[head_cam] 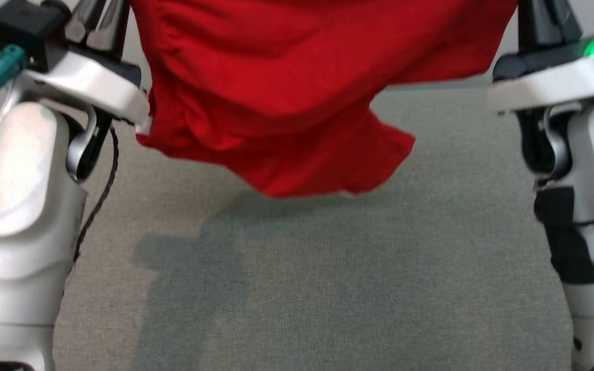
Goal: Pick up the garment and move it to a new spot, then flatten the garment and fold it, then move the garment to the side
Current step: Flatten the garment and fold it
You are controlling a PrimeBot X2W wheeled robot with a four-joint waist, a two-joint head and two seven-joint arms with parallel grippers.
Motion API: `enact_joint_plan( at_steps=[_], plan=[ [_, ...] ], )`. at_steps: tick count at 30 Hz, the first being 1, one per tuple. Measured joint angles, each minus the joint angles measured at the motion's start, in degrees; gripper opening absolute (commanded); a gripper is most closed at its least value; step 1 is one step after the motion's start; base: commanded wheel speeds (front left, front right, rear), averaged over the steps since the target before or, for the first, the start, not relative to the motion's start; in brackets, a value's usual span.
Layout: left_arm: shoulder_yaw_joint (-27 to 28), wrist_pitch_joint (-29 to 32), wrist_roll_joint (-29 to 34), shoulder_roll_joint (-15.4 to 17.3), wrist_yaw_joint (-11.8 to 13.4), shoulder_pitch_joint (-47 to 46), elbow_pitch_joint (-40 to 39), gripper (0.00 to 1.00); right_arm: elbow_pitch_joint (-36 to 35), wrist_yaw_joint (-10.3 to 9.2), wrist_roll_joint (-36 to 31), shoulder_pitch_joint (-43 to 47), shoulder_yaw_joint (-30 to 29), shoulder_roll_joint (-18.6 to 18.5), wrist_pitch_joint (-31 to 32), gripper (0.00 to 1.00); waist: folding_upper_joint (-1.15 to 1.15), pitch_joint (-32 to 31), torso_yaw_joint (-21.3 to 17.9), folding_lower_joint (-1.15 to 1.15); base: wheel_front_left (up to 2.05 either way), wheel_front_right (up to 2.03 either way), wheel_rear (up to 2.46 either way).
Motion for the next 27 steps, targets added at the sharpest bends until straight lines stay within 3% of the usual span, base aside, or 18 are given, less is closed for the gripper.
enact_joint_plan(
  at_steps=[9, 13, 18, 27],
  plan=[
    [-0.31, -4.11, 2.98, -1.74, 0.13, -22.09, 10.23, 0.00, 6.76, 0.02, -9.05, -22.35, -5.37, -2.79, 0.00, 0.00, 0.00, 12.38, -0.48, 0.00, 0.00, 0.00, 0.00],
    [-0.14, -4.54, 3.04, -2.81, 0.38, -24.32, 14.30, 0.00, 8.47, 0.01, -10.71, -25.23, -6.81, -2.29, 0.00, 0.00, 0.00, 17.44, -1.06, 0.00, 0.00, 0.00, 0.00],
    [1.66, -4.68, 1.36, -4.83, 0.38, -13.58, 15.71, 0.00, 9.55, 0.00, -6.97, -15.97, -3.22, -0.60, 0.00, 0.00, 0.00, 20.39, -2.20, 0.00, 0.00, 0.00, 0.00],
    [2.87, -4.66, -1.05, -9.58, 0.07, 13.89, 18.95, 0.00, 4.49, 0.01, 1.40, 12.18, 2.86, -0.94, 0.01, 0.00, 0.00, 18.43, -2.77, 0.00, 0.00, 0.00, 0.00]
  ],
)
